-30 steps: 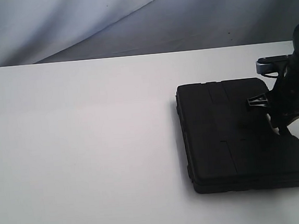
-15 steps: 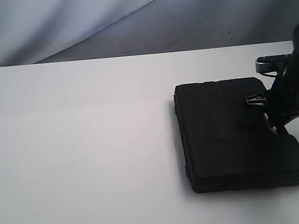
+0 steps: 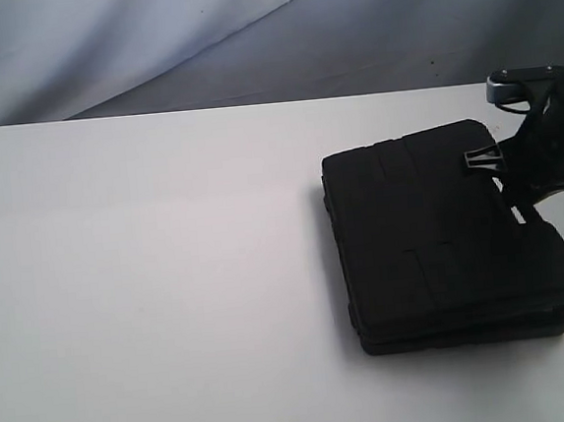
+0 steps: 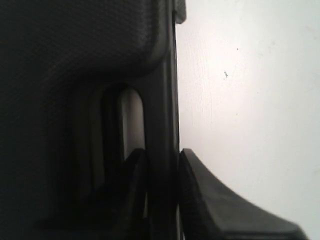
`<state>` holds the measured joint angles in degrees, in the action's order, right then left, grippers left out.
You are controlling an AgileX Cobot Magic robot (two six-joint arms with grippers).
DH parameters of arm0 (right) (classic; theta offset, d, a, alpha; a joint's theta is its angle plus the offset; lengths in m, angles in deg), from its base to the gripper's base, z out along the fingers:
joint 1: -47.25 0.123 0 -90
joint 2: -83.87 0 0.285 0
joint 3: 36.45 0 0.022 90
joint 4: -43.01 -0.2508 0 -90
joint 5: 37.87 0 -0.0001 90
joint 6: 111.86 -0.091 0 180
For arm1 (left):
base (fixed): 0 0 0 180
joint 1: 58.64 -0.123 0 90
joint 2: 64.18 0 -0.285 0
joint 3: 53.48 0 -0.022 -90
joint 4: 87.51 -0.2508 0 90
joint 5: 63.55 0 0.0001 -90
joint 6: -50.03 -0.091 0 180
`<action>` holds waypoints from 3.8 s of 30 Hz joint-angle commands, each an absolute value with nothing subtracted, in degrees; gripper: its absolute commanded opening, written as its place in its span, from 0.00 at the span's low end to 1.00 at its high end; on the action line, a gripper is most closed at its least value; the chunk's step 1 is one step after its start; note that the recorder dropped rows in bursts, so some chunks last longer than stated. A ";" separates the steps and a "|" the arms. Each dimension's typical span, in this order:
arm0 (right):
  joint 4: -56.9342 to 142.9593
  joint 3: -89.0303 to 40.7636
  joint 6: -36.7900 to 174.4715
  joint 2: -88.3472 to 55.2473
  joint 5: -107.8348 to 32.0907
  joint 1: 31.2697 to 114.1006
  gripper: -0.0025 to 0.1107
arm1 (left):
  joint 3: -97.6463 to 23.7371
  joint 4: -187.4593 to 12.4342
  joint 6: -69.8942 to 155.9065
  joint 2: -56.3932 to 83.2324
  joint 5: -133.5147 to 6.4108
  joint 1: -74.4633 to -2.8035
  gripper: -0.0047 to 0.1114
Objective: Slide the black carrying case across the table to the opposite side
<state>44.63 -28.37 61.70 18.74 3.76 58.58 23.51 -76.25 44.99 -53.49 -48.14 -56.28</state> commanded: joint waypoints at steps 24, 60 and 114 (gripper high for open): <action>43.83 -24.36 60.53 18.81 -3.01 58.70 0.40 | 23.74 -76.24 45.06 -53.69 -48.30 -56.47 0.04; 45.80 2.65 90.07 -44.39 -49.36 58.70 0.02 | 23.74 -76.24 45.06 -53.69 -48.30 -56.47 0.04; 54.55 40.76 59.88 -88.35 -37.87 58.70 0.02 | 23.74 -76.24 45.06 -53.66 -48.30 -56.47 0.04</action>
<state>52.95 40.46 59.15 -88.07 -36.79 58.58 23.51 -76.25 44.99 -53.49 -48.14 -56.28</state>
